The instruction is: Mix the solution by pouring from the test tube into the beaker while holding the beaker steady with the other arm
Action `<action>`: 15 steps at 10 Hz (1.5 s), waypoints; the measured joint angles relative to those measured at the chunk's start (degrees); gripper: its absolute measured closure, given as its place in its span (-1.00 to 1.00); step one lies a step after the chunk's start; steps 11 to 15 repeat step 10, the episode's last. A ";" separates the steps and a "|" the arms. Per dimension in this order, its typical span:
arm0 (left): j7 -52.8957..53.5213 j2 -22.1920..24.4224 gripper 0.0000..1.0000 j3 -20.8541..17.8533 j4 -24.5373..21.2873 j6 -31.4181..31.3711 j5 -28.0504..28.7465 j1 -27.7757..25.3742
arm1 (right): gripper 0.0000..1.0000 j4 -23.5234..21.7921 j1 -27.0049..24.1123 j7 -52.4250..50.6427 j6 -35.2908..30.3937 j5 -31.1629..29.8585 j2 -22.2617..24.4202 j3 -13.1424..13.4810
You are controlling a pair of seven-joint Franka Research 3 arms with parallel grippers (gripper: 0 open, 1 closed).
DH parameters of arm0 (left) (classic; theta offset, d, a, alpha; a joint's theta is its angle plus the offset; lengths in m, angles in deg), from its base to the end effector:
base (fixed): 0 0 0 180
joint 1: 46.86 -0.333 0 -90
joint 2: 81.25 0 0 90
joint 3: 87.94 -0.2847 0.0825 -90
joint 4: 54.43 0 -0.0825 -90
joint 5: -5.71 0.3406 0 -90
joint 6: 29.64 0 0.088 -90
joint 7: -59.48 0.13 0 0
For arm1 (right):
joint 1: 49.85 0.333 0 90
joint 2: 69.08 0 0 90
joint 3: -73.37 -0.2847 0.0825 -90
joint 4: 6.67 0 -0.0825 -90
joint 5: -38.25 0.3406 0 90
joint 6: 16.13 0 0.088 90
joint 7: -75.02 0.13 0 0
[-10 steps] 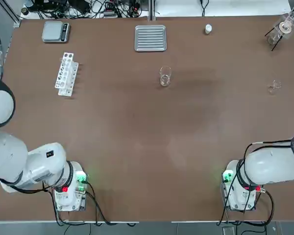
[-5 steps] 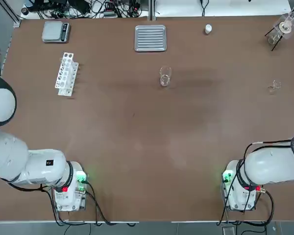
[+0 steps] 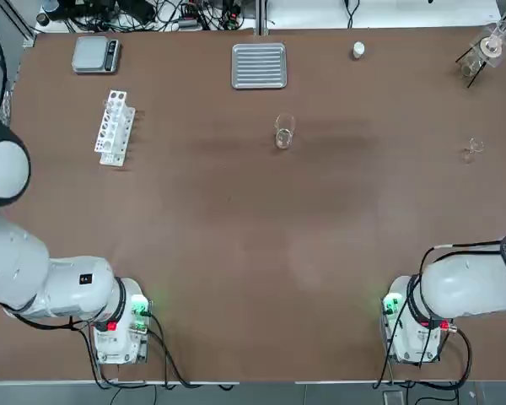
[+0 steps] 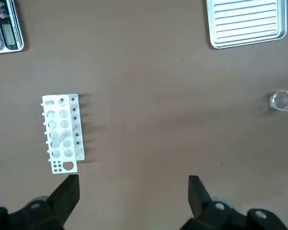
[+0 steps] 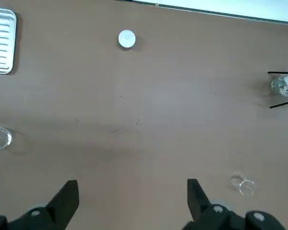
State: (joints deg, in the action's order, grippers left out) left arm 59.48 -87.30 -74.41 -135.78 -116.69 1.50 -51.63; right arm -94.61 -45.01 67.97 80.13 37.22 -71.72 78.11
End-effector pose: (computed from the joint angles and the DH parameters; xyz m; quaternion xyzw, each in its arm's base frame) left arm 0.5283 -0.0846 0.5768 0.9958 -0.0775 -0.0053 0.0487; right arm 0.5373 -0.0003 0.5721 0.9967 0.0629 0.0489 0.0139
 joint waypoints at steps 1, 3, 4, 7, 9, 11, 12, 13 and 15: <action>0.00 -0.73 -1.00 -0.15 0.00 -0.46 0.21 -0.13 | -0.99 -0.01 0.00 0.00 0.00 0.00 0.00 0.02; 0.01 -1.01 -1.00 -0.06 0.14 -0.86 2.41 0.28 | -0.99 -0.01 0.00 0.00 0.00 0.00 0.00 0.02; -0.72 -1.00 -1.00 0.14 0.29 -1.23 3.06 0.51 | -0.99 -0.01 0.00 0.00 0.00 0.00 0.00 0.03; -5.96 -1.01 -1.00 0.31 0.30 -3.78 3.57 0.60 | -0.99 -0.03 0.00 0.00 0.00 0.00 0.00 0.03; -6.07 -1.02 -1.00 0.32 0.30 -4.23 3.57 0.60 | -0.99 -0.03 0.00 0.00 0.00 0.00 0.00 0.03; -6.07 -1.02 -1.00 0.33 0.30 -4.24 3.57 0.60 | -0.99 -0.04 0.00 0.00 0.00 0.00 0.00 0.03; -6.07 -1.02 -1.00 0.33 0.30 -4.24 3.57 0.60 | -0.99 -0.04 0.00 0.00 0.00 0.00 0.00 0.03; -6.07 -1.02 -1.00 0.33 0.30 -4.24 3.57 0.60 | -0.99 -0.04 0.00 0.00 0.00 0.00 0.00 0.03; -6.07 -1.02 -1.00 0.33 0.30 -4.24 3.57 0.60 | -0.99 -0.04 0.00 0.00 0.00 0.00 0.00 0.03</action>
